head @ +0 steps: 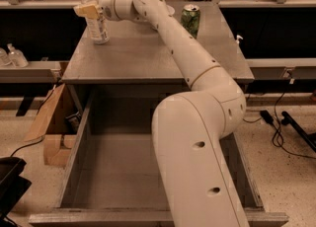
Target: Place blue plastic bottle into top drawer
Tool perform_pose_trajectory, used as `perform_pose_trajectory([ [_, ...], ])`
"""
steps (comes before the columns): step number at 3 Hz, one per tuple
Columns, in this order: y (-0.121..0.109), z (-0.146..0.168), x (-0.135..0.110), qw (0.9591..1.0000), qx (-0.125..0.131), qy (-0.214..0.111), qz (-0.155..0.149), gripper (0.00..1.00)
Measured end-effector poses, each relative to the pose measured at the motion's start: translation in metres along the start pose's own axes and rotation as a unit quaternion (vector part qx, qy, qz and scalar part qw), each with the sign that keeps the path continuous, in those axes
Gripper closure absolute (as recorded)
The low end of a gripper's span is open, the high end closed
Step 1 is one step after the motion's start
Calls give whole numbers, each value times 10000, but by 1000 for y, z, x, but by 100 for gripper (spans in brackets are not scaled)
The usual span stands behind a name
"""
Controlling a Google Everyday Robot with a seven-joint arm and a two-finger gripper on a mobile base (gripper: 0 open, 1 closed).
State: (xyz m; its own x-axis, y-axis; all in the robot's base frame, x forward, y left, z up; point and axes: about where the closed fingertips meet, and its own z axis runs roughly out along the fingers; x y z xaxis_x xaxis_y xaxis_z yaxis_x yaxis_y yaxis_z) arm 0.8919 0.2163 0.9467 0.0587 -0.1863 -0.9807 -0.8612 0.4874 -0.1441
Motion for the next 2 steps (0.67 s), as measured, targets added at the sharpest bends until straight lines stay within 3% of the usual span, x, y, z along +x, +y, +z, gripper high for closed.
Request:
perform_pose_trajectory([
  [1,3,4,0,10000,-51,-8,1,75],
  [2,5,6,1,10000,-70,-5,6,97],
])
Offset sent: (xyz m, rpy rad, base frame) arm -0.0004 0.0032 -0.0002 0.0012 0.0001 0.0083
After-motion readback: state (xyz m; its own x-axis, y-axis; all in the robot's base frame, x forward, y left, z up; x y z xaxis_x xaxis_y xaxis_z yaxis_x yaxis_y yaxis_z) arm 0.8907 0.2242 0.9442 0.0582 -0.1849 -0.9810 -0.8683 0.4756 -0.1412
